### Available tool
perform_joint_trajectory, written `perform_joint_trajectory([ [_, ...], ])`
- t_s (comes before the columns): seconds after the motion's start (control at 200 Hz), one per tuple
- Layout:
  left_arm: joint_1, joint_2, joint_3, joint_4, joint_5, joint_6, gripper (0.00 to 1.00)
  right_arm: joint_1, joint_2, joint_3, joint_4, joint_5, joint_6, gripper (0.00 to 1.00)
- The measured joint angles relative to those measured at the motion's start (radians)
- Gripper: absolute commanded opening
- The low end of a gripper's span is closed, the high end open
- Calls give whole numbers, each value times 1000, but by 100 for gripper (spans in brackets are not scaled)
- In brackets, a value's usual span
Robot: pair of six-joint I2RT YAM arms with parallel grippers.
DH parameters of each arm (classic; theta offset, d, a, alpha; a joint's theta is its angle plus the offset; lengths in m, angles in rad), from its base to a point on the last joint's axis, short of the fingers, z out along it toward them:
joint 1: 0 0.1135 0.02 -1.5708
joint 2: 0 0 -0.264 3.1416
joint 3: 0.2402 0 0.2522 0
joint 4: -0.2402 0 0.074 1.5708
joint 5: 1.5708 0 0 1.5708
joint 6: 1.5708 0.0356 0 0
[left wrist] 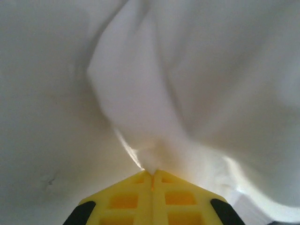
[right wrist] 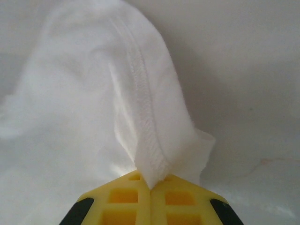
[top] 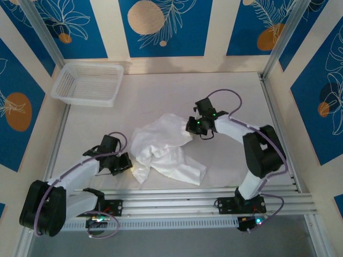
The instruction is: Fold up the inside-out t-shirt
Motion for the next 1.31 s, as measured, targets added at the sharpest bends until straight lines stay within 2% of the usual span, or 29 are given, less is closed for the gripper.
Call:
perform_joint_trajectory([
  [0.14,8,-81,219,-117,-76,56,0,-87,-228,-75,-2,19,14,0],
  [0.33,32,-161,602,-257,-257,156,0,-212,-595,-105,-58,93,22,0],
  [0.49,32,-159,854,-333,-391,245,0,-237,-859,-97,-102,183,22,0],
  [0.645,32,-127,1070,-368,-468,306,0,-242,-1015,-39,-131,278,20,0],
  [0.78,32,-128,1174,-355,-485,332,0,-242,-1059,54,-133,304,-6,0],
  [0.985,34,-146,1201,-281,-497,325,0,-246,-1023,134,-104,295,-49,0],
  [1.08,34,-116,1165,-209,-445,311,0,-246,-954,102,-85,296,-46,0],
  [1.17,34,-15,1117,-156,-372,294,0,-258,-878,-22,-77,319,-3,0],
  [1.215,34,48,1083,-131,-338,284,0,-270,-849,-111,-76,330,30,8],
  [1.27,32,117,1015,-96,-304,274,0,-296,-821,-250,-97,340,88,31],
  [1.305,28,160,952,-82,-288,266,0,-317,-813,-335,-117,341,118,42],
])
